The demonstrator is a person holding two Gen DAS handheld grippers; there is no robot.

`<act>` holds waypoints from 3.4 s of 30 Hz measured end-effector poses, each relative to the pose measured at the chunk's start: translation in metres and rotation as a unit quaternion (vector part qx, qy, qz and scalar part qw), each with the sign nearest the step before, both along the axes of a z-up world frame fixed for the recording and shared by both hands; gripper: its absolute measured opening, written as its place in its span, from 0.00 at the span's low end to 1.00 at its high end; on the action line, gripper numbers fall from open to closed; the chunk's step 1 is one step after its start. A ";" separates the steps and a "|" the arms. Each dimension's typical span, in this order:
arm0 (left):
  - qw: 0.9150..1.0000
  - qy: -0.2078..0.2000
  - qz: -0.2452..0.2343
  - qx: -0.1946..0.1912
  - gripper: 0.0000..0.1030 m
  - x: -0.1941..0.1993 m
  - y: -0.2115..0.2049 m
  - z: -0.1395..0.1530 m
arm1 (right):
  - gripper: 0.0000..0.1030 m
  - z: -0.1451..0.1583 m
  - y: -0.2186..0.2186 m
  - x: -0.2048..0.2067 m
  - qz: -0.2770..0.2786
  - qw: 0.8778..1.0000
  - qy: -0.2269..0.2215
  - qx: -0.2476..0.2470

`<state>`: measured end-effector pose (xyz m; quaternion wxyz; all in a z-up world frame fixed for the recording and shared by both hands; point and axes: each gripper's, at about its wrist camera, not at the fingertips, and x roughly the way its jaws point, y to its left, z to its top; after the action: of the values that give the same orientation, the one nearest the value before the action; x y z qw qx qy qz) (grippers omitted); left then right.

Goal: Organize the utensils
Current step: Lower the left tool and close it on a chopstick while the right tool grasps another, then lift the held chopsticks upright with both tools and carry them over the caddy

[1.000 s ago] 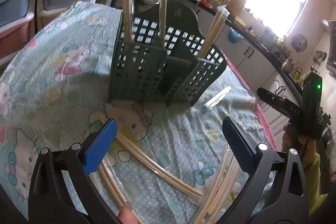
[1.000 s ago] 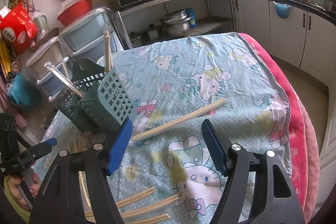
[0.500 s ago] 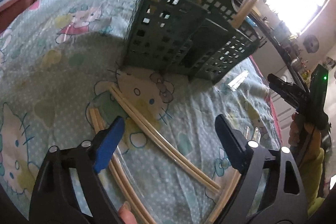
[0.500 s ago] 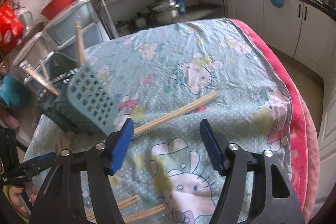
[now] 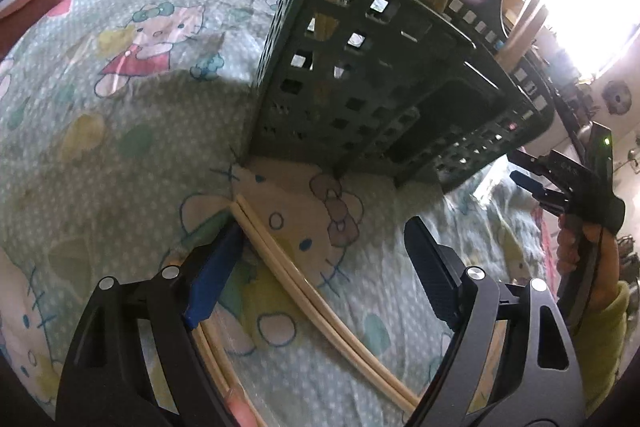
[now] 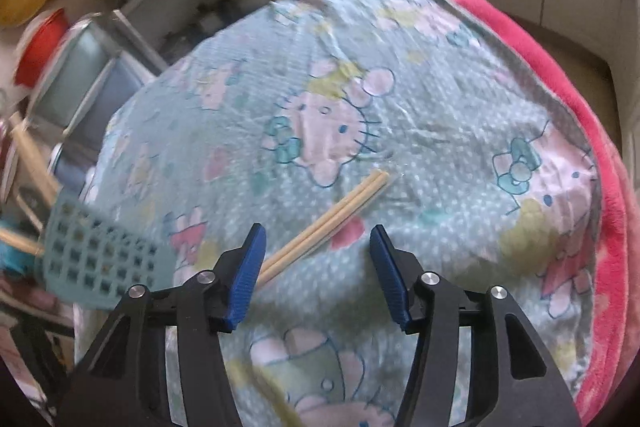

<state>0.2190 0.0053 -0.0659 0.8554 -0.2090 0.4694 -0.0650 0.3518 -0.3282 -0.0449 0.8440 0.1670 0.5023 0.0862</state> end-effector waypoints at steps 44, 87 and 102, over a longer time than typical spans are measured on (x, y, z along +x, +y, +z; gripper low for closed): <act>0.989 -0.137 0.038 -0.037 0.03 -0.047 0.053 0.074 | 0.07 0.076 -0.014 -0.077 0.009 0.981 -0.152 0.119; 0.954 -0.298 0.007 0.010 0.02 -0.075 0.029 0.201 | 0.06 0.184 0.102 -0.190 0.187 0.923 -0.334 0.031; 0.944 -0.330 -0.003 0.023 0.02 -0.072 0.019 0.235 | 0.06 0.209 0.111 -0.195 0.191 0.910 -0.366 0.035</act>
<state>0.1471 0.0239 0.1694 0.9669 -0.1546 0.1625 -0.1218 0.1573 -0.2170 0.1637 0.9298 0.0539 0.1769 0.3182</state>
